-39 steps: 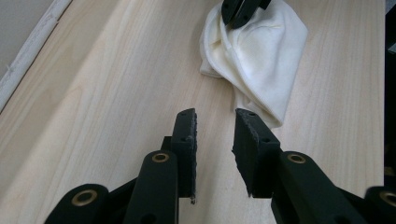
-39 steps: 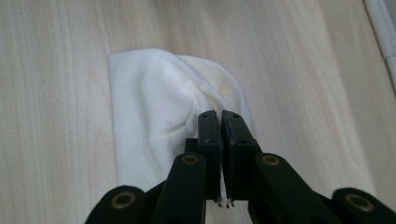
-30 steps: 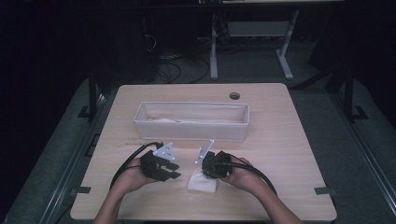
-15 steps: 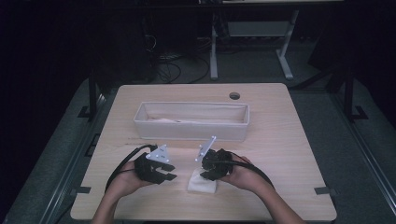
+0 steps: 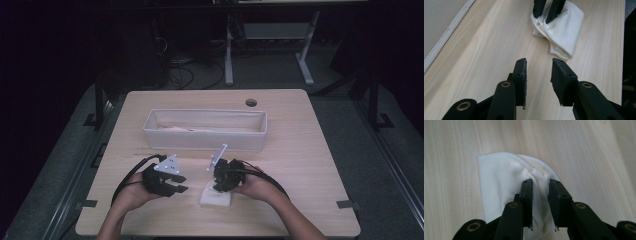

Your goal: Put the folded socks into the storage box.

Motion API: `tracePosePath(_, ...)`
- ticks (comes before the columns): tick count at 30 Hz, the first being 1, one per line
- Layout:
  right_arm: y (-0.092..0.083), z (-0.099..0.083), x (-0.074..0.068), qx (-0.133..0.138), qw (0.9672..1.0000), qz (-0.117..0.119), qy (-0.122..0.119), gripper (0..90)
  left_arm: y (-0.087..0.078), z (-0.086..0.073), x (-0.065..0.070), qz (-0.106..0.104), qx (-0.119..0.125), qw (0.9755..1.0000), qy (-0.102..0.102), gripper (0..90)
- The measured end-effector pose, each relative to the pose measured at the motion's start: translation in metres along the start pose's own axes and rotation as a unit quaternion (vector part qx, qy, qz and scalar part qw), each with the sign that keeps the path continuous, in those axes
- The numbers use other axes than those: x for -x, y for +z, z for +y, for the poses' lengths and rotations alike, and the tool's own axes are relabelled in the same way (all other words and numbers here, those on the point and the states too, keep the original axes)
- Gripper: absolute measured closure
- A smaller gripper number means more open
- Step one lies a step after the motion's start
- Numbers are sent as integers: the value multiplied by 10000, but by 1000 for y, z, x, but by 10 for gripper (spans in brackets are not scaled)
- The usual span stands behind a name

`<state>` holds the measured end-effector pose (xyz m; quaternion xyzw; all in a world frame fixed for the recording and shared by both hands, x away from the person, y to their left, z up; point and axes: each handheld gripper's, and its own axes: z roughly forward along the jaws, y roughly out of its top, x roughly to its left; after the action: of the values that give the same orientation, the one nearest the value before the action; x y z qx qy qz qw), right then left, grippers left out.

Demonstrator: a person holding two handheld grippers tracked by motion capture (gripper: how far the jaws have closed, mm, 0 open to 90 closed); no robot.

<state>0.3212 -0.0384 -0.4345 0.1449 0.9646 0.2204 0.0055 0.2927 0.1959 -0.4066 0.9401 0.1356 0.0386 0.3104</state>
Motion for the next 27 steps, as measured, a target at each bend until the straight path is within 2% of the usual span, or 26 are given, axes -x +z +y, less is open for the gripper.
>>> tracePosePath(3, -5, 0, -2, 52, 10000, -48, -62, 722, 0, -1, 0, 8, -11, 10000, 14, 646)
tracePosePath(5, -12, 1, -5, 178, 9996, -129, -155, 732, 0, -2, 0, 14, 14, 10000, -30, 644)
tracePosePath(9, -23, 3, -12, 289, 9991, -154, -265, 732, -1, -3, -1, 41, 17, 10000, -45, 634)
tracePosePath(13, -26, 7, -17, 365, 9988, -90, -301, 716, -3, -5, -2, 59, 33, 9999, -83, 633)
tracePosePath(18, -11, 12, -18, 141, 9995, 69, -272, 630, -6, -7, -3, 80, 31, 9999, -89, 632)
tracePosePath(21, -1, 14, -18, 27, 9996, 111, -252, 625, -7, -7, -4, 84, 41, 9999, -99, 631)
tracePosePath(27, 6, 14, -16, -30, 9995, 174, -245, 626, -8, -8, -3, 85, 48, 9999, -97, 630)
